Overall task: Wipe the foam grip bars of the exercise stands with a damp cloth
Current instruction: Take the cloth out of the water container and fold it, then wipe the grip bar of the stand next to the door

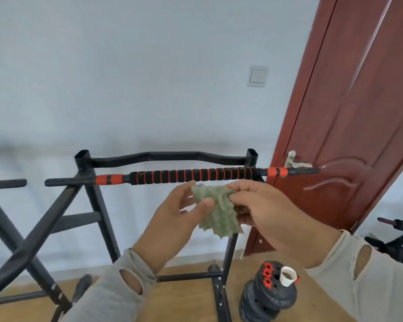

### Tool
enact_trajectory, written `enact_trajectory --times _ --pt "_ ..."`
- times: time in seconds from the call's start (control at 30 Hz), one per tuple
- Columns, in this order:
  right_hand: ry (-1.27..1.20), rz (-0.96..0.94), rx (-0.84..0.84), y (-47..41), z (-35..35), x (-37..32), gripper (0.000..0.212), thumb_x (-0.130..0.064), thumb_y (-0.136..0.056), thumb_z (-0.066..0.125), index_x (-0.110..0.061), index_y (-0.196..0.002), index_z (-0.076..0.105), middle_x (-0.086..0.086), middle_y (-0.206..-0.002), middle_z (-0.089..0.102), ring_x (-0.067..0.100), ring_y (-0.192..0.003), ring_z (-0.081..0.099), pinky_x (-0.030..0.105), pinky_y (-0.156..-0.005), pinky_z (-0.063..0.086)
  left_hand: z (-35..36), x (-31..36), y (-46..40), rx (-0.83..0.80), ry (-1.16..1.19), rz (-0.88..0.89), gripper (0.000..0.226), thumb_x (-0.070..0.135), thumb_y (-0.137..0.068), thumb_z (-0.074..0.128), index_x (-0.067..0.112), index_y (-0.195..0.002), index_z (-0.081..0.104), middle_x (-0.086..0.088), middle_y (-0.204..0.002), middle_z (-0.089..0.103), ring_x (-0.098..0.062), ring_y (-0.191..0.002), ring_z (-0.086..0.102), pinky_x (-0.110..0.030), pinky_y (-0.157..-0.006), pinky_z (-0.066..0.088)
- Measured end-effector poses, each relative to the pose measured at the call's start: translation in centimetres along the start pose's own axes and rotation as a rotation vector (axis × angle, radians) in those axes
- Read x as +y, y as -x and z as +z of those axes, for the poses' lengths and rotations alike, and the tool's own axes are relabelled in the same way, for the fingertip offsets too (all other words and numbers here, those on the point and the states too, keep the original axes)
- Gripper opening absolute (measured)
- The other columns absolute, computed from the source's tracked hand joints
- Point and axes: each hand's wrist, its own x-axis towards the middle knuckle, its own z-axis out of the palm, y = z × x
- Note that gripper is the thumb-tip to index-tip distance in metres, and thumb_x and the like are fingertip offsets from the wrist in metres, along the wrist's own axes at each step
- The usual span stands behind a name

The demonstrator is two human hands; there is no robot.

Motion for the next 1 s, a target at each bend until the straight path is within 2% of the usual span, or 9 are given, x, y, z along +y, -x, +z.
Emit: enact_trajectory --times 0.1,0.23,0.33,0.43,0.57,0.63,0.77,0.87,1.0 --pt "-0.062 0.003 0.010 -2.7 -3.0 0.0 0.029 -0.004 -0.103 0.047 -0.009 -0.106 0.075 0.016 -0.098 0.076 0.021 -0.083 0.072 0.037 -0.082 0.060 1.5 0.1 -4.7 -0.179 0.263 -0.097 0.027 0.029 -0.087 0.070 0.015 -0.110 0.074 -0.009 -0.112 0.075 -0.031 -0.106 0.070 -0.046 -0.095 0.056" --pt "-0.171 0.080 -0.103 -6.0 -7.4 0.8 0.036 -0.036 -0.093 0.069 -0.008 -0.115 0.072 0.014 -0.108 0.076 0.030 -0.098 0.074 0.043 -0.088 0.059 4.7 0.2 -10.0 -0.218 0.350 -0.098 0.023 0.019 -0.084 0.073 0.008 -0.105 0.074 -0.020 -0.109 0.074 -0.040 -0.104 0.070 -0.050 -0.091 0.057" --pt "-0.161 0.118 -0.130 -8.3 -10.2 1.7 0.039 -0.031 -0.081 0.081 -0.002 -0.105 0.072 0.014 -0.103 0.076 0.030 -0.097 0.073 0.046 -0.094 0.056 6.8 0.1 -13.0 -0.294 0.290 -0.079 0.027 0.022 -0.086 0.073 0.009 -0.109 0.073 -0.017 -0.109 0.075 -0.036 -0.102 0.071 -0.051 -0.091 0.057" --pt "-0.205 0.100 -0.034 -10.0 -12.7 2.7 0.017 -0.023 -0.081 0.077 -0.010 -0.083 0.068 0.008 -0.086 0.071 0.022 -0.082 0.070 0.038 -0.083 0.057 7.9 -0.3 -15.4 -0.305 0.213 -0.095 0.020 0.029 -0.085 0.071 0.018 -0.103 0.075 -0.010 -0.103 0.076 -0.030 -0.092 0.074 -0.047 -0.081 0.060" --pt "-0.204 0.080 0.137 -11.8 -16.6 4.1 0.018 -0.018 -0.096 0.068 0.000 -0.097 0.068 0.010 -0.092 0.075 0.024 -0.086 0.073 0.035 -0.078 0.058 9.1 -1.5 -18.1 -0.148 -0.230 0.009 0.013 0.036 -0.089 0.070 0.029 -0.100 0.068 0.008 -0.096 0.073 -0.007 -0.086 0.069 -0.024 -0.077 0.058" --pt "-0.042 0.017 0.289 -12.4 -18.5 4.5 0.018 -0.020 -0.098 0.067 -0.003 -0.096 0.068 0.010 -0.086 0.073 0.020 -0.078 0.071 0.029 -0.070 0.058 9.7 -2.1 -19.3 -0.093 -0.573 0.131 0.020 0.044 -0.091 0.065 0.037 -0.108 0.059 0.021 -0.105 0.061 -0.001 -0.094 0.061 -0.013 -0.081 0.049" --pt "0.502 -0.237 0.627 -13.9 -23.1 4.7 0.004 -0.024 -0.100 0.061 -0.021 -0.098 0.063 -0.001 -0.077 0.068 0.014 -0.059 0.063 0.022 -0.050 0.047 12.3 -3.2 -22.3 -0.132 -0.941 0.375 0.046 0.049 -0.094 0.056 0.028 -0.134 0.051 0.013 -0.130 0.052 -0.011 -0.120 0.049 -0.025 -0.105 0.038" --pt "0.924 -0.435 0.752 -15.7 -25.9 6.2 0.020 -0.017 -0.097 0.063 -0.022 -0.116 0.064 -0.007 -0.094 0.070 0.018 -0.078 0.063 0.024 -0.069 0.046 14.9 -3.9 -24.9 -0.145 -1.046 0.429 0.055 0.053 -0.095 0.051 0.020 -0.140 0.049 0.005 -0.135 0.054 -0.020 -0.124 0.049 -0.033 -0.107 0.039" --pt "1.220 -0.303 0.477 -17.2 -25.9 11.4 0.044 -0.017 -0.093 0.066 -0.029 -0.135 0.057 0.000 -0.134 0.066 0.023 -0.127 0.059 0.046 -0.107 0.049 17.7 -5.3 -27.9 -0.196 -1.218 0.497 0.049 0.058 -0.096 0.042 0.023 -0.127 0.055 0.004 -0.120 0.060 -0.021 -0.110 0.055 -0.038 -0.098 0.046"
